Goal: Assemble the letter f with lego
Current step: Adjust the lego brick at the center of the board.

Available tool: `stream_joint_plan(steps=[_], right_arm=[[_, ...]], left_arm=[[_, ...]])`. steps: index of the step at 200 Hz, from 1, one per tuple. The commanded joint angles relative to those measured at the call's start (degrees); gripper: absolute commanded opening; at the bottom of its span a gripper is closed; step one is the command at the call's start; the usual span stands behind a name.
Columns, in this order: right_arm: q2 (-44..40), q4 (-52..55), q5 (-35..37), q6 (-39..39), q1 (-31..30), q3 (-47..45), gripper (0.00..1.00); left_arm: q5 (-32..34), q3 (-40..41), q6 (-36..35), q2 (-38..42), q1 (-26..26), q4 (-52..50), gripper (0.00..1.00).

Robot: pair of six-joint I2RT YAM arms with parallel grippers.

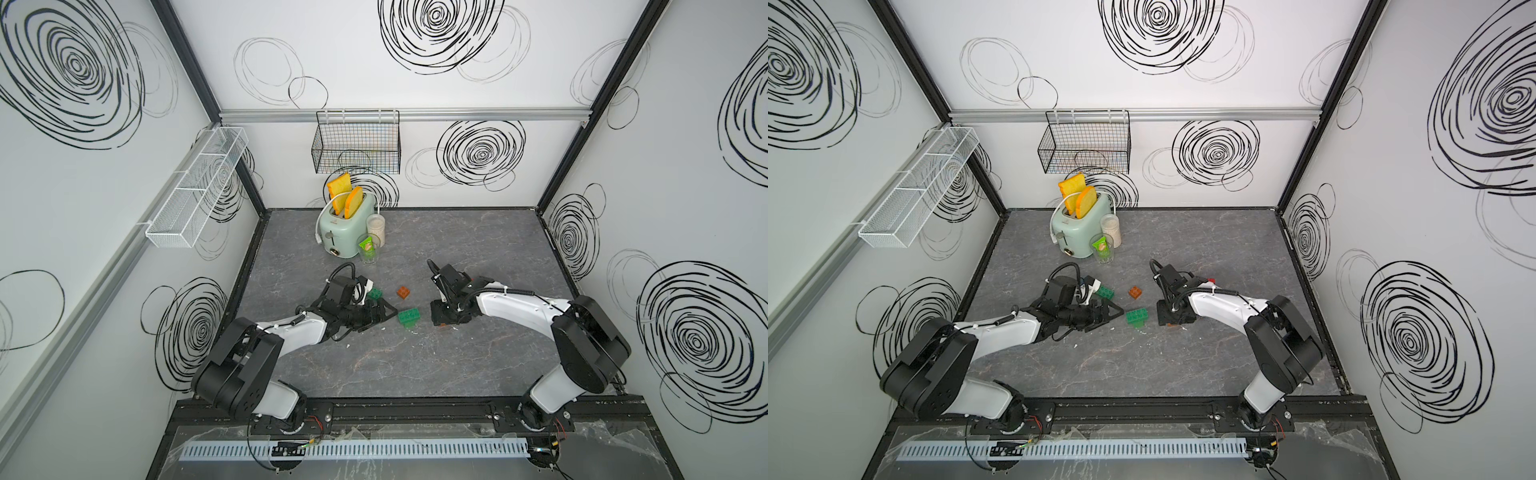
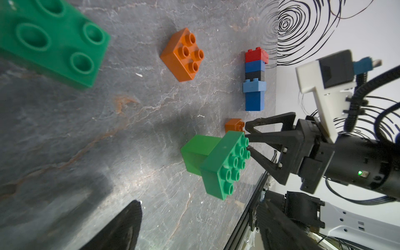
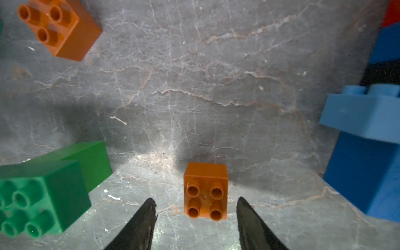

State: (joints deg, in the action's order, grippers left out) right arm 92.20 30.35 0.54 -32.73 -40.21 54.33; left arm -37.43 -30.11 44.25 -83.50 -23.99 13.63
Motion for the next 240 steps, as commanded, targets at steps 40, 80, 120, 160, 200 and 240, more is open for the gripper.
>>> stream_joint_plan(steps=[40, 80, 120, 160, 200, 240], right_arm=[[1.91, -0.2, 1.56, 0.76, -0.33, -0.14, 0.56], [2.61, -0.43, 1.44, 1.09, -0.31, -0.16, 0.54], [2.97, -0.38, 1.44, 1.48, -0.11, 0.19, 0.51], [3.26, -0.2, 1.8, 1.79, 0.13, 0.29, 0.44], [3.2, 0.15, 2.16, 2.06, 0.42, 0.34, 0.43], [2.83, 0.14, 2.38, 2.36, 0.38, 0.51, 0.39]], left_arm=[[-0.54, 0.49, 0.16, 0.18, 0.78, 1.85, 0.87], [-0.71, 0.58, 0.38, -0.04, 1.39, 2.03, 0.87], [-0.93, 0.64, 0.62, -0.3, 1.54, 2.45, 0.86], [-0.91, 0.75, 0.57, -0.13, 1.59, 2.53, 0.85], [-0.85, 0.54, 0.32, 0.08, 1.43, 2.18, 0.83], [-0.76, 0.38, -0.13, 0.36, 0.87, 1.77, 0.81]])
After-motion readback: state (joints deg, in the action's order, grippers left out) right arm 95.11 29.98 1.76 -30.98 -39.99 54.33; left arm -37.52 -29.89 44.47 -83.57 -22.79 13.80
